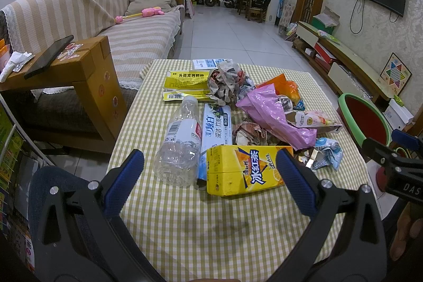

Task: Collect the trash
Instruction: 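Grasp the clear plastic bottle with the left tool while the right tool grasps the pink-white drink carton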

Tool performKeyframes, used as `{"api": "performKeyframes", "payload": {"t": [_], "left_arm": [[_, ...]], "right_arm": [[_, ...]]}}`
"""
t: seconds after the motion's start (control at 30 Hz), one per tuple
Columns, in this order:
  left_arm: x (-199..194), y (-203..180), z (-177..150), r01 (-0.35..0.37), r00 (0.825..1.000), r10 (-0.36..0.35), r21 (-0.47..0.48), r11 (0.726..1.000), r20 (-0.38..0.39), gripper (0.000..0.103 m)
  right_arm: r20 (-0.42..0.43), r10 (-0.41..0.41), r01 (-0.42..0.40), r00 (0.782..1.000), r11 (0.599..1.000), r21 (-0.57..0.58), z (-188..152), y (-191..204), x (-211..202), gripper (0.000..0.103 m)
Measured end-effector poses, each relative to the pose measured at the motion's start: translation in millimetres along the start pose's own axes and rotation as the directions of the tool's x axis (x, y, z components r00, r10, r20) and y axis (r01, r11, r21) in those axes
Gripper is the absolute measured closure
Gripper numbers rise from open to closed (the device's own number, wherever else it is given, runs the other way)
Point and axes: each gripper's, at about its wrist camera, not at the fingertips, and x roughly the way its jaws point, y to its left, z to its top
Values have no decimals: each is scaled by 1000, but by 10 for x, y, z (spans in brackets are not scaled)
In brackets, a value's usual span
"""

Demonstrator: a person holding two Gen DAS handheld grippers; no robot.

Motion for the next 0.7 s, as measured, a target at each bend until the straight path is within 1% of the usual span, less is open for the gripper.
{"api": "performKeyframes", "payload": {"t": [0.23, 0.37, 0.57, 0.7], "left_arm": [[-1, 4, 5, 1, 1000, -1, -4, 1000, -1, 5], [42, 33, -6, -7, 1000, 6, -23, 1000, -20, 5], [148, 146, 70, -8, 998, 5, -60, 998, -59, 5], [290, 272, 181, -11, 994, 3, -81, 997, -105, 5]], "right_arm": [[-1, 0, 0, 1000, 1000, 0, 6, -6, 5, 7], [-7, 5, -5, 1000, 1000, -14, 24, -20, 37, 7], [-65, 39, -42, 997, 998, -46, 67, 8, 200, 7], [-99, 43, -49, 994, 997, -55, 117, -6, 341, 7]]}}
